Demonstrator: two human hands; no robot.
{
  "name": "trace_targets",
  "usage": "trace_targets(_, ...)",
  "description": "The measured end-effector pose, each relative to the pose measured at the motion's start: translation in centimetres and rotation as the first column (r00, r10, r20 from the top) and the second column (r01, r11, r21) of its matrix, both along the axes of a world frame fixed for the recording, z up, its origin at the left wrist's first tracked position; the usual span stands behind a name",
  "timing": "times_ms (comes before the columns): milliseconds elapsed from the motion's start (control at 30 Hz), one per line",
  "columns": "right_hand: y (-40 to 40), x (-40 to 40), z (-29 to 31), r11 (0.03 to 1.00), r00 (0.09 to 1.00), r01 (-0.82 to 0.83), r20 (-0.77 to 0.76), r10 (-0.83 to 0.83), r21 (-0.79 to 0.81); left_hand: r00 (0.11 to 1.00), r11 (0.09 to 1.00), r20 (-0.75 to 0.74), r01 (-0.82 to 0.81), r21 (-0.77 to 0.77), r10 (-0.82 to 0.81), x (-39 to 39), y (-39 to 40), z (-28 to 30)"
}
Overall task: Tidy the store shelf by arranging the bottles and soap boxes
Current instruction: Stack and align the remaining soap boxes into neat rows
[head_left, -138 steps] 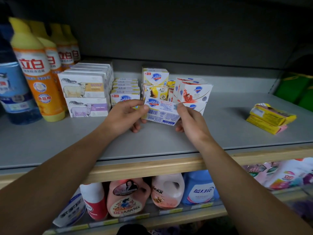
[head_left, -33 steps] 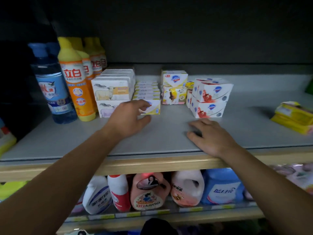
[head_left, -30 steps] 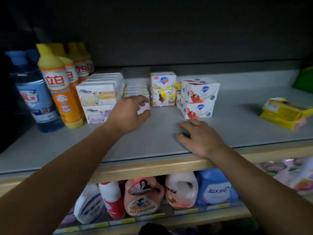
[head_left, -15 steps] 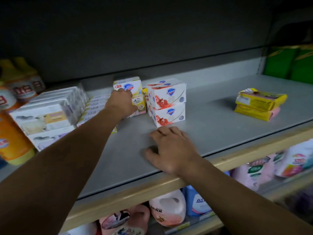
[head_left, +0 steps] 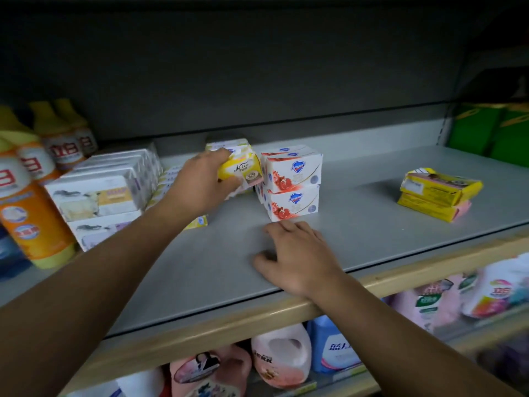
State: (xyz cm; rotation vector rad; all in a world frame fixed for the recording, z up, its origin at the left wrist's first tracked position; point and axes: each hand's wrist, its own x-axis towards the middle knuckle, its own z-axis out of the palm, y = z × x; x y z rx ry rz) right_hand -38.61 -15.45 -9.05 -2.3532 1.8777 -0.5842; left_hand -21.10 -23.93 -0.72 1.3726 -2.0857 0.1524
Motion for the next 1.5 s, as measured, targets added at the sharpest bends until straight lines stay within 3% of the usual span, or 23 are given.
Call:
trace_targets(100, 0.1, -0.2, 0.2, 1.000, 0.985, 0.015, 0.174, -0.010, -0.026, 0.974, 0.984, -0.202, 0.125, 0.129, -0.097, 1.1, 2.7, -1.7)
trace_targets(167, 0.3, -0.4, 0.4, 0.999, 0.929, -0.007, 0.369, 0.024, -0.045, 0.882, 0.905, -0.443, 0.310, 0.290, -0.160, 1.3, 3.7, -3.0)
trace_targets(233, 0.4, -0.6, 0.4, 0.994, 0.858, -0.066, 0.504, 0.100, -0.085, 0.793, 0.831, -0.582, 0.440, 0.340, -0.182, 1.1, 4.0, -4.2)
trace_targets(333, 0.3, -1.0, -0.2, 0.975, 0.842, -0.160, 0.495, 0.216, -0.153, 0.754, 0.804, -0.614, 0.505, 0.313, -0.234, 0.8, 3.9, -5.0)
trace_targets(467, 0.2, -1.1, -0.5, 0.955, 0.871, -0.206, 0.405, 0.279, -0.215, 0.793, 0.838, -0.505, 0.500, 0.218, -0.341, 1.0, 4.1, -5.2)
trace_targets(567, 0.3, -0.9, -0.1, 0.940, 0.872, -0.205, 0.385, 0.302, -0.272, 0.773, 0.822, -0.515, 0.531, 0.206, -0.371, 1.2, 4.5, -5.2)
trace_targets(667, 0.6, -0.9, 0.1, 0.963, 0.849, -0.164, 0.466, 0.248, -0.213, 0.726, 0.798, -0.615, 0.549, 0.248, -0.308, 1.4, 4.7, -4.9)
trace_targets(800, 0.7, -1.0, 0.0, 0.990, 0.708, -0.118, 0.693, 0.135, -0.072, 0.490, 0.663, -0.870, 0.668, 0.338, -0.051, 1.7, 5.0, -4.4)
trace_targets(967, 0.2, -1.1, 0.4, 1.000, 0.690, -0.022, 0.724, 0.002, 0.018, 0.442, 0.510, -0.890, 0.744, 0.433, 0.110, 1.4, 4.8, -4.8)
trace_targets(1167, 0.5, -1.5, 0.2, 0.994, 0.670, -0.078, 0.733, 0.112, -0.081, 0.319, 0.520, -0.942, 0.790, 0.326, 0.105, 1.7, 3.9, -5.6)
trace_targets(1300, 0.4, -1.4, 0.2, 0.993, 0.640, -0.079, 0.759, 0.121, -0.092, 0.390, 0.574, -0.920, 0.747, 0.335, 0.028, 1.7, 4.1, -5.7)
trace_targets(1500, 0.1, -1.5, 0.1, 0.997, 0.640, -0.023, 0.765, 0.076, -0.080, 0.440, 0.700, -0.880, 0.685, 0.203, -0.176, 1.6, 5.0, -5.2)
